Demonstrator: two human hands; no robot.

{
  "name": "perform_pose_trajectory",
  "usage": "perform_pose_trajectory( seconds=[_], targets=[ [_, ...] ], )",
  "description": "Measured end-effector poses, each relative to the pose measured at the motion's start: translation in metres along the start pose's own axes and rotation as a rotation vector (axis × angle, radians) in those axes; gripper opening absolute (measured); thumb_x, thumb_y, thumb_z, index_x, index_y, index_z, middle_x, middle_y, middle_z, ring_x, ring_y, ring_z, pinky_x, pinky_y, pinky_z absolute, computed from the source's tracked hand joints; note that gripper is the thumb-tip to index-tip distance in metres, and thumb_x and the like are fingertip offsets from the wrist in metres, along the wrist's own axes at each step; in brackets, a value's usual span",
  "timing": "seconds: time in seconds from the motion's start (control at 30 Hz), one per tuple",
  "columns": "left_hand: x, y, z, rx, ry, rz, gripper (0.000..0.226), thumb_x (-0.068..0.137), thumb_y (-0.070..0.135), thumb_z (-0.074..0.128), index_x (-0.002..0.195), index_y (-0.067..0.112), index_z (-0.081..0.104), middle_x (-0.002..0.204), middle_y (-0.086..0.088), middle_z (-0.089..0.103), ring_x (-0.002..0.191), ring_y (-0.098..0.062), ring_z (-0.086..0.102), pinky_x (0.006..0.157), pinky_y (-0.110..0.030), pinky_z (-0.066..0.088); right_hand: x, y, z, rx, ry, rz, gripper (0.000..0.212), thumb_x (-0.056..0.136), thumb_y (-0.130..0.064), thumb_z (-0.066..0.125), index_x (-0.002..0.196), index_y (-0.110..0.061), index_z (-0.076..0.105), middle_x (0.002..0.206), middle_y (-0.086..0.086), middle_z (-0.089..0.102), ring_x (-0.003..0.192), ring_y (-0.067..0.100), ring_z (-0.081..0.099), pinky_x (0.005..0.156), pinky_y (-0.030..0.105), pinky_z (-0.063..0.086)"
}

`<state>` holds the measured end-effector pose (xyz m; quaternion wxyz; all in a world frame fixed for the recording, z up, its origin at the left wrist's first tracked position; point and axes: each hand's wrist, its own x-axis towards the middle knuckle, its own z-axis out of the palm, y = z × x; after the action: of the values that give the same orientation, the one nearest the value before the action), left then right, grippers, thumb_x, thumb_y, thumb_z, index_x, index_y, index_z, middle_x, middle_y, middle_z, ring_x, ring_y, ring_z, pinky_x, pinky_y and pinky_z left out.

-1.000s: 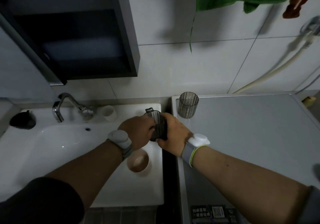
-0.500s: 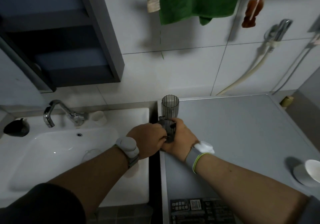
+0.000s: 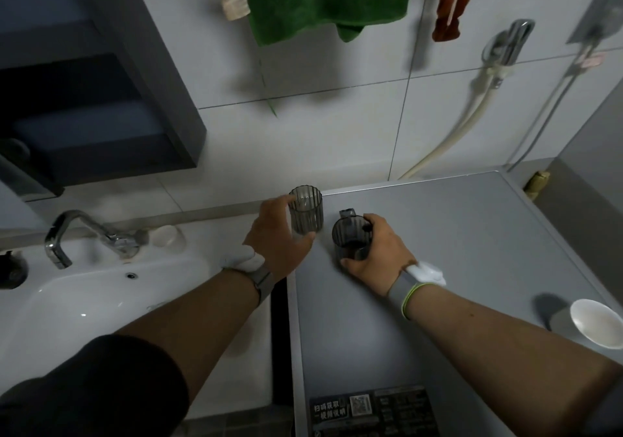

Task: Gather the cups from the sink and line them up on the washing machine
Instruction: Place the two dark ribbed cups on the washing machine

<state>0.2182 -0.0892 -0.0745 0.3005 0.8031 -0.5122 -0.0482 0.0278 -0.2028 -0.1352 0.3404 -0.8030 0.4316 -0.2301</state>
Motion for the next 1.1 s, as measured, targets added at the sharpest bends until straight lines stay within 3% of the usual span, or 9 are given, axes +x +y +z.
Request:
perform_pose_trajectory(
  seconds=[0.1, 0.27, 0.4, 0.53, 0.6, 0.67, 0.73, 0.87, 1.1],
  targets=[
    [0.011, -0.005, 0.013, -0.099, -0.022, -0.228, 0.099, 0.071, 0.05, 0.08, 0.148, 0.021, 0.026, 0.146, -0.009, 0.038, 0.127, -0.026, 0.047, 0.103, -0.033, 0.04, 0.015, 0.007, -0.001, -0.009, 0.036, 0.011, 0.093, 0.053, -0.061, 0.077, 0.133, -0.039, 0.036, 0.124, -0.007, 0.062, 0.11, 0.02, 0.063, 0.094, 0.031, 0.051],
    [0.027, -0.008, 0.034, -0.25, 0.044, -0.341, 0.109, 0.066, 0.048, 0.085, 0.151, 0.022, 0.021, 0.149, -0.009, 0.03, 0.13, -0.023, 0.044, 0.108, -0.028, 0.035, 0.038, 0.015, 0.001, 0.023, 0.053, 0.04, 0.102, 0.053, -0.064, 0.078, 0.139, -0.036, 0.031, 0.13, -0.005, 0.06, 0.115, 0.019, 0.062, 0.098, 0.031, 0.05],
    [0.044, -0.007, 0.045, -0.289, 0.06, -0.343, 0.106, 0.069, 0.047, 0.084, 0.152, 0.018, 0.025, 0.147, -0.011, 0.036, 0.132, -0.025, 0.043, 0.113, -0.034, 0.035, 0.057, 0.02, 0.005, 0.096, 0.028, 0.093, 0.1, 0.052, -0.06, 0.081, 0.136, -0.038, 0.031, 0.126, -0.006, 0.061, 0.112, 0.017, 0.063, 0.098, 0.036, 0.052],
    [0.052, -0.006, 0.054, -0.249, 0.038, -0.31, 0.099, 0.072, 0.049, 0.081, 0.151, 0.018, 0.03, 0.144, -0.01, 0.04, 0.132, -0.024, 0.041, 0.108, -0.025, 0.03, 0.074, 0.025, 0.011, 0.16, 0.02, 0.138, 0.092, 0.057, -0.049, 0.086, 0.132, -0.029, 0.038, 0.123, -0.002, 0.061, 0.11, 0.019, 0.063, 0.099, 0.038, 0.051],
    [0.059, -0.008, 0.056, -0.232, 0.003, -0.28, 0.085, 0.074, 0.046, 0.079, 0.144, 0.016, 0.041, 0.136, -0.011, 0.049, 0.125, -0.025, 0.048, 0.11, -0.033, 0.038, 0.083, 0.026, 0.014, 0.171, 0.019, 0.145, 0.088, 0.061, -0.041, 0.089, 0.132, -0.025, 0.04, 0.124, -0.001, 0.061, 0.111, 0.02, 0.063, 0.099, 0.035, 0.05],
    [0.066, -0.012, 0.057, -0.235, -0.025, -0.252, 0.061, 0.078, 0.04, 0.075, 0.13, 0.016, 0.054, 0.122, -0.01, 0.059, 0.114, -0.026, 0.057, 0.101, -0.041, 0.047, 0.09, 0.026, 0.017, 0.177, 0.016, 0.155, 0.086, 0.063, -0.037, 0.09, 0.133, -0.023, 0.042, 0.124, 0.001, 0.062, 0.113, 0.021, 0.062, 0.1, 0.035, 0.049],
    [0.069, -0.016, 0.058, -0.259, -0.007, -0.263, 0.052, 0.08, 0.034, 0.074, 0.126, 0.018, 0.056, 0.12, -0.007, 0.06, 0.111, -0.024, 0.058, 0.099, -0.04, 0.048, 0.097, 0.025, 0.021, 0.177, 0.014, 0.173, 0.086, 0.063, -0.036, 0.09, 0.133, -0.022, 0.044, 0.125, 0.002, 0.063, 0.114, 0.024, 0.061, 0.101, 0.037, 0.049],
    [0.071, -0.016, 0.061, -0.345, 0.02, -0.306, 0.08, 0.082, 0.026, 0.075, 0.149, 0.015, 0.032, 0.139, -0.006, 0.048, 0.124, -0.019, 0.049, 0.108, -0.032, 0.039, 0.101, 0.03, 0.027, 0.152, 0.022, 0.246, 0.085, 0.059, -0.045, 0.09, 0.131, -0.025, 0.049, 0.122, 0.004, 0.065, 0.116, 0.028, 0.06, 0.097, 0.034, 0.049],
    [0.088, -0.016, 0.064, -0.406, -0.054, -0.374, 0.078, 0.086, 0.021, 0.072, 0.151, 0.015, 0.029, 0.143, -0.007, 0.046, 0.129, -0.023, 0.047, 0.111, -0.039, 0.039, 0.114, 0.034, 0.027, 0.107, -0.054, 0.28, 0.089, 0.05, -0.065, 0.082, 0.127, -0.037, 0.047, 0.119, 0.002, 0.064, 0.116, 0.027, 0.058, 0.095, 0.028, 0.047]
  ],
)
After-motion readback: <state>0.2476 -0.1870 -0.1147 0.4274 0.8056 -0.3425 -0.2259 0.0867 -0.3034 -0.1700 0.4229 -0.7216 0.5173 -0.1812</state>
